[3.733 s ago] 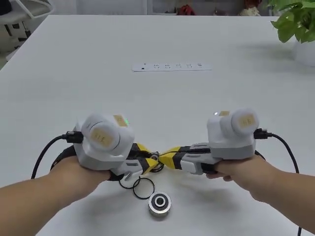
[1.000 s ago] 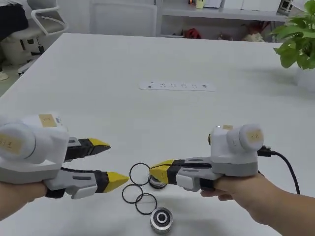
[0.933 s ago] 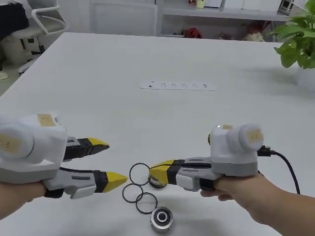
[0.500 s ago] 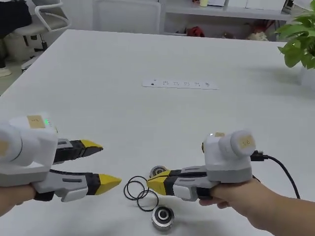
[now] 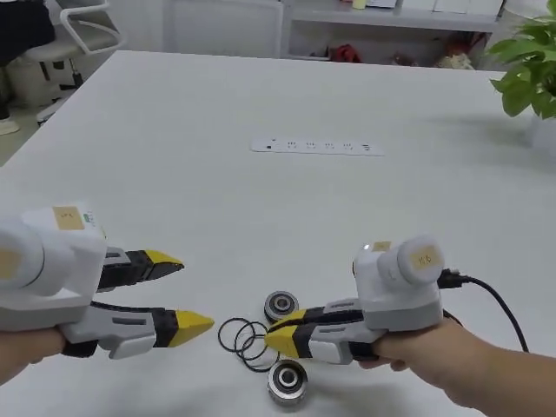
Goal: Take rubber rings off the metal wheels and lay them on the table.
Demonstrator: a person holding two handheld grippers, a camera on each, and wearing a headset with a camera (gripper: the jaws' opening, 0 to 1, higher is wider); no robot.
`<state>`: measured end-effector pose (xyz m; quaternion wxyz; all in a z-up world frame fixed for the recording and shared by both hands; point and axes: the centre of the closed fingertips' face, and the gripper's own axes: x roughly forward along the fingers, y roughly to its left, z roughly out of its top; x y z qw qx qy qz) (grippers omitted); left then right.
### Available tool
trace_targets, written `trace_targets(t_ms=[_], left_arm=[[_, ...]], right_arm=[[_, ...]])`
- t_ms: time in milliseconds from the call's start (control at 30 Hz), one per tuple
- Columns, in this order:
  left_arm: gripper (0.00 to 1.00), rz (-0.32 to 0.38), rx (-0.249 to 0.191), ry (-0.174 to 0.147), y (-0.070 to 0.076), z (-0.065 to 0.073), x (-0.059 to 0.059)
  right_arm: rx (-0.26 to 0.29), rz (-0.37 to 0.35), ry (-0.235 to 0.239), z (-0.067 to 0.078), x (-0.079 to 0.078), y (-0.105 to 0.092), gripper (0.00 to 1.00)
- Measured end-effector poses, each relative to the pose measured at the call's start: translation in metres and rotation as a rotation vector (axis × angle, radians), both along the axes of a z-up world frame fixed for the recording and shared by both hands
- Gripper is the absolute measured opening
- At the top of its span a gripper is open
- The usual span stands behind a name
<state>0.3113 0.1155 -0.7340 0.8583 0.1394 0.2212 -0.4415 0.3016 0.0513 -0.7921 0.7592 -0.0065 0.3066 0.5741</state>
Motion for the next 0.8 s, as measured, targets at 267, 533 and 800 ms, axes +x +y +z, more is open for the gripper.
trace_targets(t_ms=[267,533,800], left_arm=[[0.48,-0.006,0.008,0.005,0.000,-0.002,0.001],[0.47,-0.019,0.010,0.003,-0.008,-0.001,0.008],[0.46,-0.040,0.019,0.006,-0.015,-0.004,0.015]], right_arm=[[0.011,0.011,-0.017,0.008,-0.001,0.000,0.11],[0.036,-0.029,-0.044,0.019,0.013,-0.007,0.13],[0.030,-0.071,-0.075,0.022,0.028,-0.019,0.14]])
